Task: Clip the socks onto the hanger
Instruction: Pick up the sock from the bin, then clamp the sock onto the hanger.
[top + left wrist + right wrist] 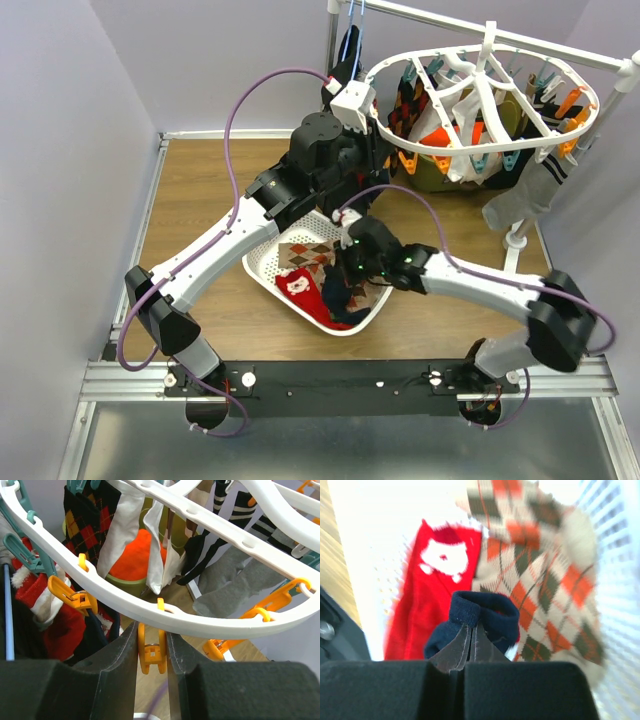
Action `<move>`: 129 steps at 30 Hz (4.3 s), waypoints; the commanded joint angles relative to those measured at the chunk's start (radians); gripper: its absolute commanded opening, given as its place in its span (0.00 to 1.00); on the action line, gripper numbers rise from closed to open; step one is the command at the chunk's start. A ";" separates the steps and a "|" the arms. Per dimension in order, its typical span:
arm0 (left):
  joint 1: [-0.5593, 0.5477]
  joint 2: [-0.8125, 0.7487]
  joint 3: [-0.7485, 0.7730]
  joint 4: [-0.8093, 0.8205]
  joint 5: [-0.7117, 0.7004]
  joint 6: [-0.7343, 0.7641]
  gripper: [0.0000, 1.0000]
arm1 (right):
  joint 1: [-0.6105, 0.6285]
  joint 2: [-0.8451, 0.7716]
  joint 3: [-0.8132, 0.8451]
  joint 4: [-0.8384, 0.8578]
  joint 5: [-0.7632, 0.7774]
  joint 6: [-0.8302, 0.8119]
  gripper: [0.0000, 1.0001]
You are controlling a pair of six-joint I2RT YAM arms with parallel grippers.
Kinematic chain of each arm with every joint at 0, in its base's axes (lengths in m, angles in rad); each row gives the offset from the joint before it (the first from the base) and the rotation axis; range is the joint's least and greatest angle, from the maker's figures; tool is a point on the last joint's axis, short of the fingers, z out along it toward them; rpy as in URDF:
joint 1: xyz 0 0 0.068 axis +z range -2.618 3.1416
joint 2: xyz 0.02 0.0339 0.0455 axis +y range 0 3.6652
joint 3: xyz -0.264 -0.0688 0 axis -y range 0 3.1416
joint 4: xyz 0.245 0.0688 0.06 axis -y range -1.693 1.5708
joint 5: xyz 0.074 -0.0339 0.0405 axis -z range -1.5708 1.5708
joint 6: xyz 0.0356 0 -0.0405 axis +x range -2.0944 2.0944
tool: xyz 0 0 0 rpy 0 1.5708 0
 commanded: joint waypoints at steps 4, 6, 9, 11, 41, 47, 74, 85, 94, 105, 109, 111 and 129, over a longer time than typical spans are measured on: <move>-0.004 -0.018 -0.009 -0.051 -0.021 -0.015 0.00 | 0.006 -0.293 -0.049 0.110 0.233 -0.104 0.01; -0.004 -0.019 -0.008 -0.051 -0.021 -0.017 0.00 | 0.006 -0.354 -0.055 0.122 0.298 -0.129 0.01; -0.004 -0.024 -0.006 -0.054 -0.023 -0.017 0.00 | 0.008 -0.429 -0.077 0.141 0.383 -0.192 0.01; -0.004 -0.027 -0.003 -0.054 -0.024 -0.015 0.00 | 0.006 -0.469 -0.094 0.168 0.463 -0.242 0.01; -0.004 -0.002 0.026 -0.122 0.034 -0.018 0.00 | -0.006 -0.474 -0.014 0.428 0.538 -0.617 0.01; -0.004 0.005 0.031 -0.134 0.040 -0.018 0.00 | -0.021 -0.466 0.003 0.425 0.523 -0.621 0.01; -0.004 0.050 0.077 -0.185 0.042 0.003 0.00 | -0.066 -0.427 0.047 0.480 0.494 -0.641 0.01; -0.004 0.064 0.090 -0.202 0.019 0.009 0.00 | -0.074 -0.427 0.076 0.478 0.461 -0.621 0.01; -0.004 0.048 0.097 -0.195 0.014 0.000 0.12 | -0.074 -0.420 0.073 0.446 0.451 -0.598 0.01; -0.004 0.025 0.075 -0.175 0.013 -0.011 0.70 | -0.074 -0.433 0.067 0.440 0.466 -0.577 0.05; -0.004 0.021 0.077 -0.177 0.006 -0.014 0.76 | -0.075 -0.430 0.078 0.434 0.460 -0.571 0.18; -0.004 0.014 0.081 -0.183 -0.009 -0.005 0.78 | -0.074 -0.433 0.089 0.423 0.446 -0.565 0.33; 0.008 -0.160 0.083 -0.298 -0.155 0.040 0.82 | -0.075 -0.603 0.070 0.063 0.411 -0.394 0.74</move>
